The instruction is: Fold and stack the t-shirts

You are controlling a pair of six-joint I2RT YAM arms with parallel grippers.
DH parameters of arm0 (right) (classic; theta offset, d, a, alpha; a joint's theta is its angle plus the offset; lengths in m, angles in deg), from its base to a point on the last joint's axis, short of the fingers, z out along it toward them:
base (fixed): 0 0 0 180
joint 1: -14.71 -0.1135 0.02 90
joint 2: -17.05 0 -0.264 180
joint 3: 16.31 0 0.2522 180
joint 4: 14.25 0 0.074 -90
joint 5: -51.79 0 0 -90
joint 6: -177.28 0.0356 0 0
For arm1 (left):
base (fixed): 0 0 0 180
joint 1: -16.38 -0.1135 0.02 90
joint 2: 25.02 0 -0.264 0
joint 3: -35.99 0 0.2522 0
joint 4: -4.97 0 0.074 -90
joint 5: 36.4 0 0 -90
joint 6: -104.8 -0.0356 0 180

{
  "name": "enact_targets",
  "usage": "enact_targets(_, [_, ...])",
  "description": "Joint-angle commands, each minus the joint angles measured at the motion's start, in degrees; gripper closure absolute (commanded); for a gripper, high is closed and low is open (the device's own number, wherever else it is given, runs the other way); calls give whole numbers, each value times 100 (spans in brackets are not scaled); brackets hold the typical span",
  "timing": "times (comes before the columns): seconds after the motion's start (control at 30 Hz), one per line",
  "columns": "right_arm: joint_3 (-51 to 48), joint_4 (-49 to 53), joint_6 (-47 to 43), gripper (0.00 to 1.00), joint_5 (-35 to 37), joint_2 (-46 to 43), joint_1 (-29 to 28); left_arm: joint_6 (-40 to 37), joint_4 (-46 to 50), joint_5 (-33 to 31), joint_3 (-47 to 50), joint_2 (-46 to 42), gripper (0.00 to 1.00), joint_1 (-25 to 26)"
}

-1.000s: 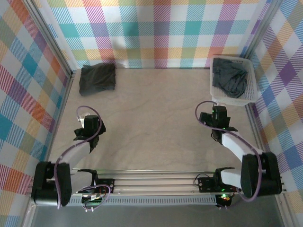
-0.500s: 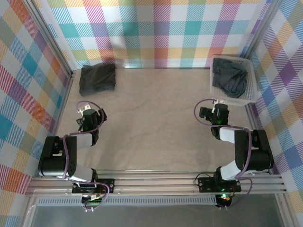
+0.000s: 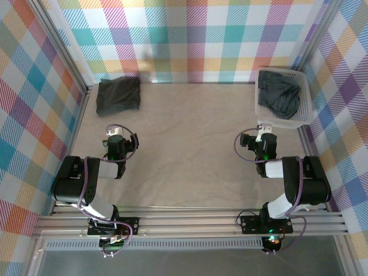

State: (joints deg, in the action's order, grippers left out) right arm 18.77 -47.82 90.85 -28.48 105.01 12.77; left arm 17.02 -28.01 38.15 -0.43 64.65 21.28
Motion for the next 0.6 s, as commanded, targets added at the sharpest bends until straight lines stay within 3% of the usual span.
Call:
enact_targets(0.0, [127,-215,-91,0,-91,18,10,-116,-160,72,-35,17,0,-7])
enact_targets(0.57, [116,-219,-172,0,-269,-3,-3,-137,-143,35,-37,0,0,19])
